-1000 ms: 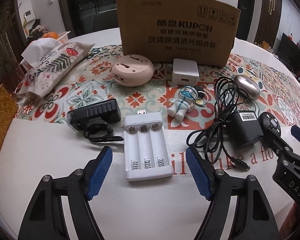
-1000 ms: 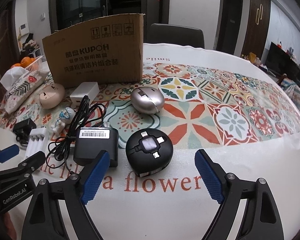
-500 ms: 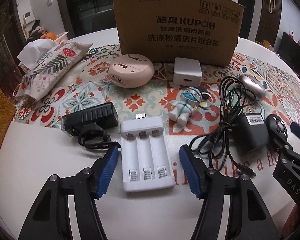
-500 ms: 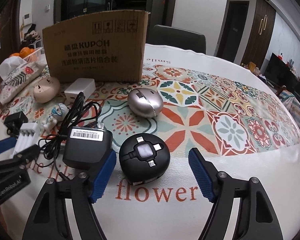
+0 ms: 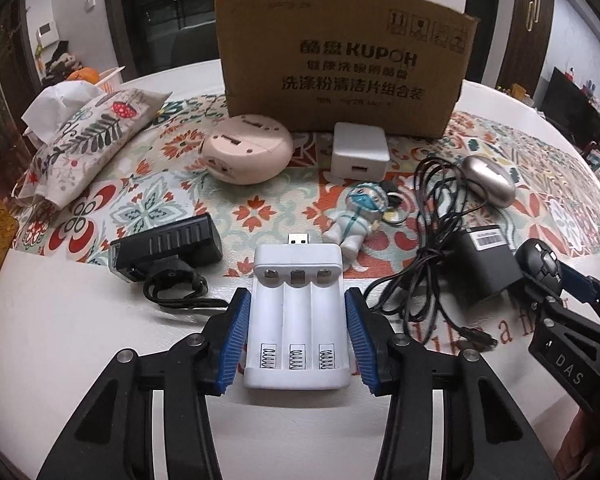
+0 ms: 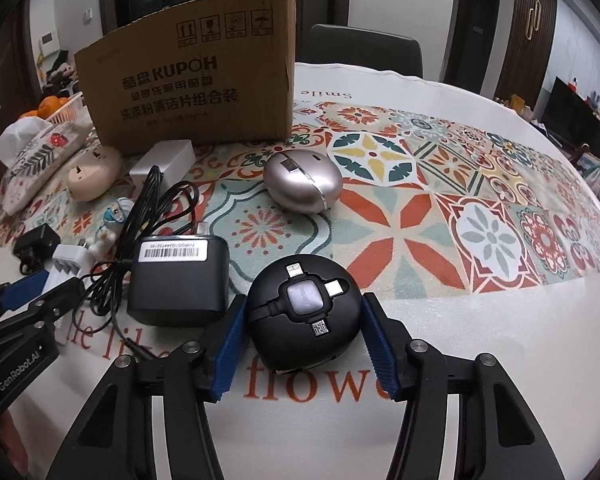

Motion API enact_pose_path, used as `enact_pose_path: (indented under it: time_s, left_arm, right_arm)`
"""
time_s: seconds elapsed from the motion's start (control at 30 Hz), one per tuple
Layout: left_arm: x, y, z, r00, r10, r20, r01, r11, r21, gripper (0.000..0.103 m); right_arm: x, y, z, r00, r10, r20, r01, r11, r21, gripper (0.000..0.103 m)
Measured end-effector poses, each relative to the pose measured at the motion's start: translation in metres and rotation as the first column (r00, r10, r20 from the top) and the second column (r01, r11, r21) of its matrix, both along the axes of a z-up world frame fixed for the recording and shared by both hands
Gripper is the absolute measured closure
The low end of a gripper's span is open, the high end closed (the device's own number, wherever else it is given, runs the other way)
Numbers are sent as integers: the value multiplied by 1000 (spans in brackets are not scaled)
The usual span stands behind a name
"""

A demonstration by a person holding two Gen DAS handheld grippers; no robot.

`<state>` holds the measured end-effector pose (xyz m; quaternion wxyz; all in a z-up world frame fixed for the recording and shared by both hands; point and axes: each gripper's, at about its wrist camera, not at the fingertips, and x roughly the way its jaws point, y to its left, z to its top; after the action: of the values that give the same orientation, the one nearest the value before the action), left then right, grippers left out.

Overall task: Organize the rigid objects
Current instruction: 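Close the left tool on the charger while the right tool grasps the black reel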

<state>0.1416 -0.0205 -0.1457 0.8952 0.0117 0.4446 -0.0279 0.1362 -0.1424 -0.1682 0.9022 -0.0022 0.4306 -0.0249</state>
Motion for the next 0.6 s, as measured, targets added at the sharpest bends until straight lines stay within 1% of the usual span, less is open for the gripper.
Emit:
enact_pose_path:
  time_s: [0.1,0.23,0.6]
  left_arm:
    - [-5,-2,8,999,-18,34,17,1000,6,56]
    - [-10,-1,21,997,-36,63,36,999,-15,56]
    - [-21,11,61,982,-82,171,90,995,-38,56]
  right_arm:
    - [-7,0,5,1000,-5,13,5,1000,-3,47]
    - [-14,-1,18,999,-14,40,14,1000,1,47]
    - [-25,13,60,989,15,150,-18,1000,17,47]
